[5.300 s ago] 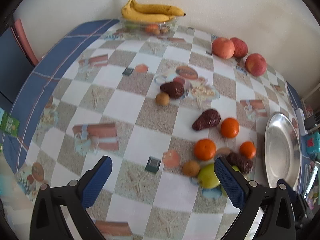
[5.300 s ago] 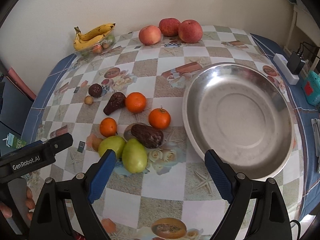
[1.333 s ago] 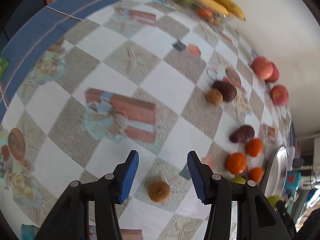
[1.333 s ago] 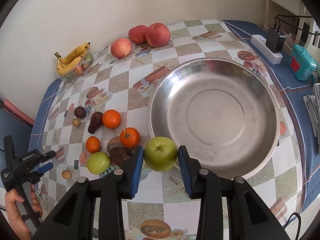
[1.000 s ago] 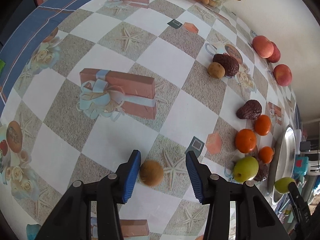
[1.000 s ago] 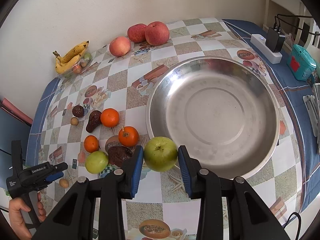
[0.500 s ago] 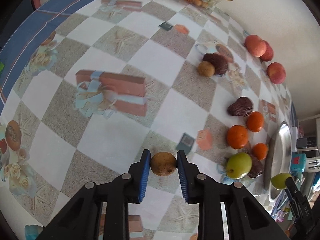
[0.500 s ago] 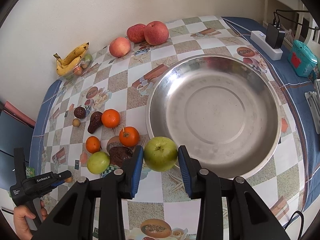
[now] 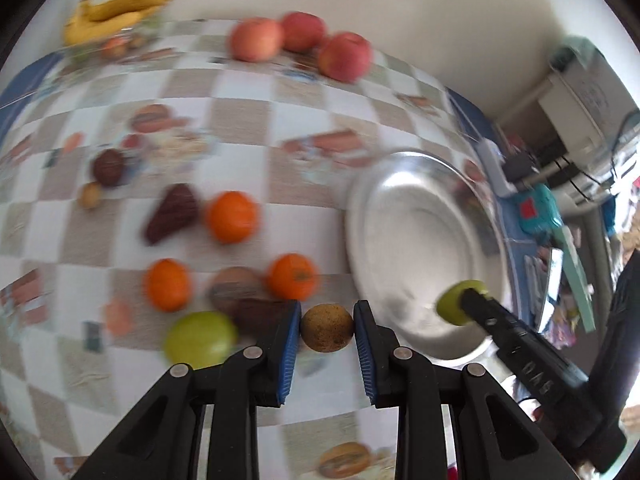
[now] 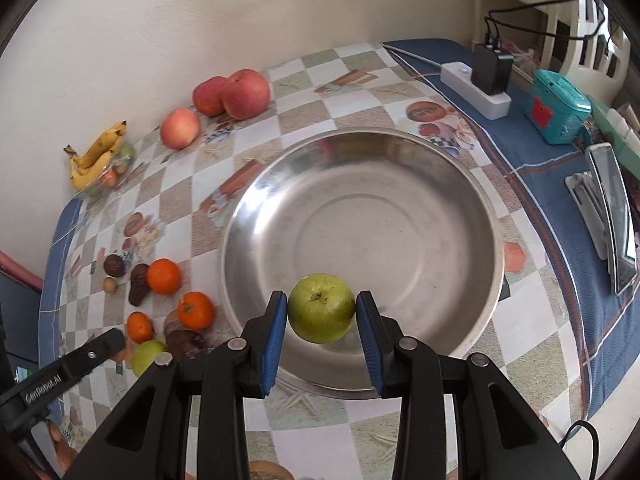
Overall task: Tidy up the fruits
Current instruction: 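Lower the green apple into the bowl and open the right tool while the left releases the brown fruit there, then grasp the dark dried date with the right tool while the left tool grasps the green pear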
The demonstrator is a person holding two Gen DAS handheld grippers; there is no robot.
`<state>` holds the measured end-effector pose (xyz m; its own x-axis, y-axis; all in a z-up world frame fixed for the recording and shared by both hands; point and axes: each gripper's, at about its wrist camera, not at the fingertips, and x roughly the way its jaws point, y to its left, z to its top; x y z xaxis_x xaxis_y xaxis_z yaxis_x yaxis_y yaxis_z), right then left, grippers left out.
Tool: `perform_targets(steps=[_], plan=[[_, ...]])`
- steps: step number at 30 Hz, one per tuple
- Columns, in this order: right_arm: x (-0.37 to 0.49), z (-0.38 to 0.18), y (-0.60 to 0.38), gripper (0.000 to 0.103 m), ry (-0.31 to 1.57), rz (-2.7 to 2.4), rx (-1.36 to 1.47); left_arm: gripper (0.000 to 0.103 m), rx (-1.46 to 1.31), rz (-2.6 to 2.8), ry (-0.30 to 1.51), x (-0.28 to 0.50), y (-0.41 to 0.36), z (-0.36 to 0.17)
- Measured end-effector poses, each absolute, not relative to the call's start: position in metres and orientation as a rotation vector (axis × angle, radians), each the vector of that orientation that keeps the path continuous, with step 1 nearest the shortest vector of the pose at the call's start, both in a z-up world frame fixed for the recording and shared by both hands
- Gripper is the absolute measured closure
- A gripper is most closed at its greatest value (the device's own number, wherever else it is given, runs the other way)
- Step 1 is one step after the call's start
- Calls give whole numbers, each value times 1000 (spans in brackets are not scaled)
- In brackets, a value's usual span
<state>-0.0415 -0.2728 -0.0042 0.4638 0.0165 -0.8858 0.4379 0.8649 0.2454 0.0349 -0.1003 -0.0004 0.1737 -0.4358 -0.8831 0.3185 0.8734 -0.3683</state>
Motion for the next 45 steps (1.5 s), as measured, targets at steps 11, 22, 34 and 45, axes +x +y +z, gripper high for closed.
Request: perform_targets(steps=[11, 22, 34, 45], plan=[[-45, -19, -288, 65, 1109, -332, 476, 71, -247, -650, 1377, 47, -139, -29], [-47, -20, -287, 46, 1103, -331, 496, 22, -184, -463, 1324, 50, -83, -18], [-39, -13, -259, 11, 1044, -277, 369, 0, -121, -73, 1176, 64, 15, -9], [-23, 7, -195, 11, 995, -41, 317, 0, -227, -73, 1179, 58, 57, -3]])
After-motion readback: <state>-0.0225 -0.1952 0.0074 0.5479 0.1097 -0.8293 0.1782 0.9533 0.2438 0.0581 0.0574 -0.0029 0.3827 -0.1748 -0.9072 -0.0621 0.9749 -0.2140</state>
